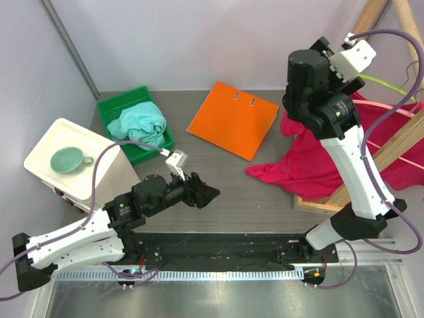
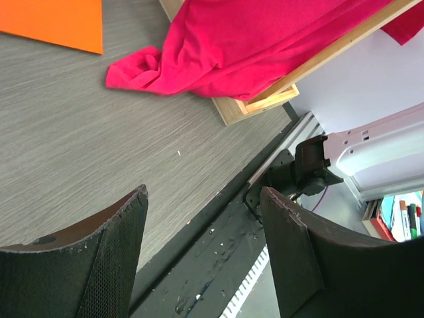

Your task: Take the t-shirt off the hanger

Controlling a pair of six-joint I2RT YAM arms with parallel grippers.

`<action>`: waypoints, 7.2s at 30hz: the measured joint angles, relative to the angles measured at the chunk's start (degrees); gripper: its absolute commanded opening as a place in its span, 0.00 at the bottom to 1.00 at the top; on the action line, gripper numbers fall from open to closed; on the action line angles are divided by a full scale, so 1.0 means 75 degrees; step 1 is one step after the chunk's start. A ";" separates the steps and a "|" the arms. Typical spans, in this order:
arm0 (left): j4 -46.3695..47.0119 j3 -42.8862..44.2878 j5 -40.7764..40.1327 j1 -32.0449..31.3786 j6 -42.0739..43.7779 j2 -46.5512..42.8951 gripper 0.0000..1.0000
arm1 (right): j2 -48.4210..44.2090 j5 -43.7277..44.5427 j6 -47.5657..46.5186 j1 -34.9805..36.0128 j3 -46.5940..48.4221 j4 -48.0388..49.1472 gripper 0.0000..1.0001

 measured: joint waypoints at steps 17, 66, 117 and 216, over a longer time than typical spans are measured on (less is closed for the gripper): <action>-0.0140 0.0606 0.0017 -0.0064 -0.0358 0.0632 0.68 | 0.0172 -0.0248 -0.0239 -0.1652 -0.0600 0.1274 0.81; -0.0361 0.0892 -0.0233 -0.0353 -0.0291 0.0854 0.68 | -0.2535 -0.7420 0.3150 -0.3497 -0.3695 0.2594 0.01; -0.0778 0.2410 -0.0944 -0.0356 0.1786 0.0612 0.00 | -0.2833 -1.3123 0.4109 -0.3316 -0.4409 0.2961 0.01; -0.0455 0.4672 -0.1495 0.1096 0.1673 0.5042 0.00 | -0.5560 -1.6247 0.9646 -0.2993 -0.7449 0.6534 0.01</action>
